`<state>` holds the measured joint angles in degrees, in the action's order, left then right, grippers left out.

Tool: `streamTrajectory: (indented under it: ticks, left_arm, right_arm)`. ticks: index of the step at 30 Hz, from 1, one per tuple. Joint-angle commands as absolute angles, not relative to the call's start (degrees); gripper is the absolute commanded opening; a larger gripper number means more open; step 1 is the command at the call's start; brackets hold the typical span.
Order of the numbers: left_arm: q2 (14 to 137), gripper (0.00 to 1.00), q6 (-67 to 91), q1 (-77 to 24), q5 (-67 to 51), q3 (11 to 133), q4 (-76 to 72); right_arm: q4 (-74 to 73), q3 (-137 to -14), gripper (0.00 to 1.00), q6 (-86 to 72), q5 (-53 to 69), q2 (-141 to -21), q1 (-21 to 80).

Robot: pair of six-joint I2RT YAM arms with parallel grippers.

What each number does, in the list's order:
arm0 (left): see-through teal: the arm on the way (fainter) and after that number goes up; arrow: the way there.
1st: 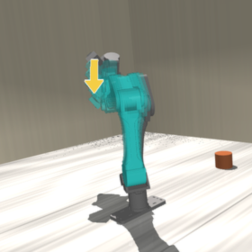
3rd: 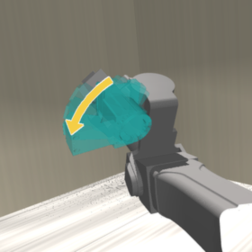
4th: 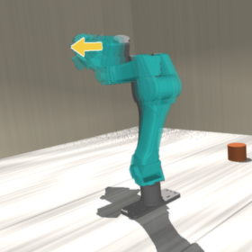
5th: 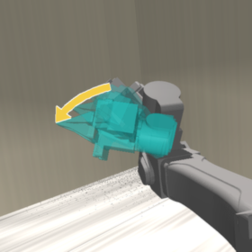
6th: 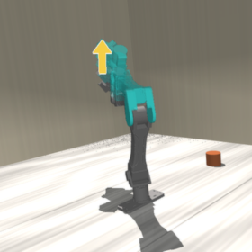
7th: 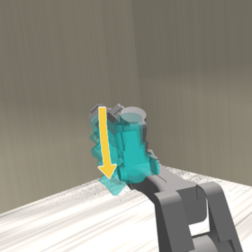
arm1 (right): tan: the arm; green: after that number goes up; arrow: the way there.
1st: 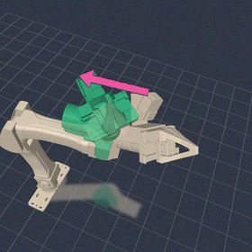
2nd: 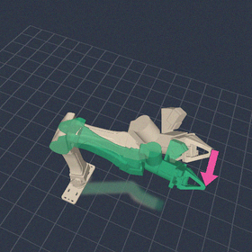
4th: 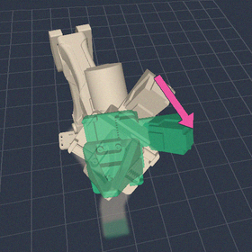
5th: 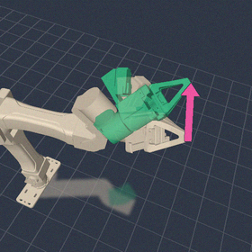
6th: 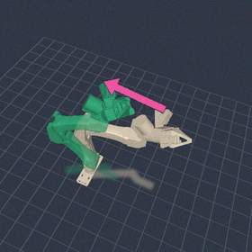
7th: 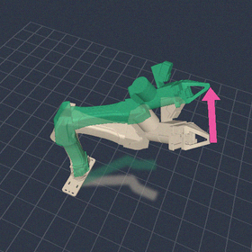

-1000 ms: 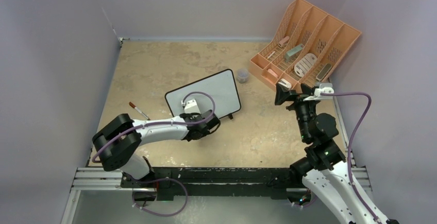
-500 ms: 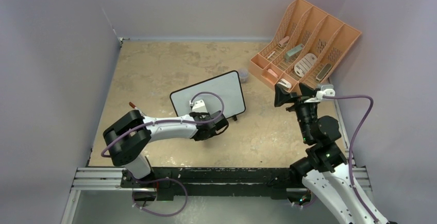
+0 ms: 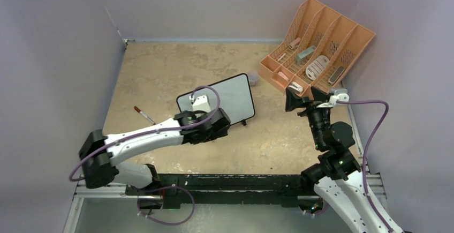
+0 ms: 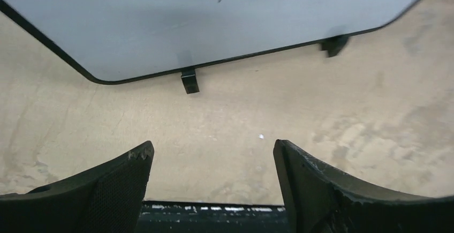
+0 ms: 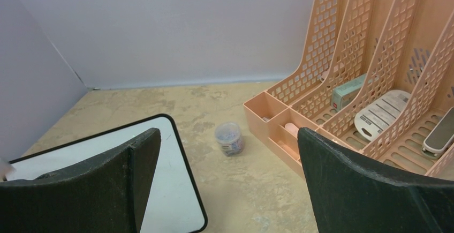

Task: Write a sentence on the whiteboard
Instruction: Move the whiteboard to the center of the board.

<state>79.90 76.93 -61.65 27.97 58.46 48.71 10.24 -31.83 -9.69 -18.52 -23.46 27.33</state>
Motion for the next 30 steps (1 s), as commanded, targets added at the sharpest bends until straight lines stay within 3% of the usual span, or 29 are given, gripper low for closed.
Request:
streamTrajectory:
  ticks: [1, 8, 16, 20, 25, 30]
  left_arm:
    - [70.3, 0.81, 68.3, -61.5, 32.2, 63.6, 55.5]
    - [61.9, 0.84, 50.2, -49.2, 27.8, 67.4, 51.9]
    - [59.0, 1.00, 36.5, -37.7, 28.7, 73.7, 51.0]
    - [59.9, 1.00, 28.9, -27.0, 22.1, 73.3, 45.5]
    - [63.9, 1.00, 27.6, -8.2, 5.7, 71.7, 41.1]
    - [69.0, 1.00, 30.7, 2.0, 2.6, 71.0, 41.3]
  right_arm:
    - [12.5, -32.5, 0.99, -10.5, -19.9, -23.8, 27.5]
    - [11.6, -32.9, 0.99, -10.7, -21.9, -26.0, 27.5]
    - [10.0, -33.8, 0.99, -10.8, -26.6, -28.9, 27.6]
    - [9.8, -34.0, 0.99, -11.0, -28.3, -29.8, 27.5]
    - [8.3, -34.7, 0.99, -11.9, -29.9, -30.5, 27.5]
    - [7.3, -34.9, 0.99, -13.5, -30.3, -31.2, 27.5]
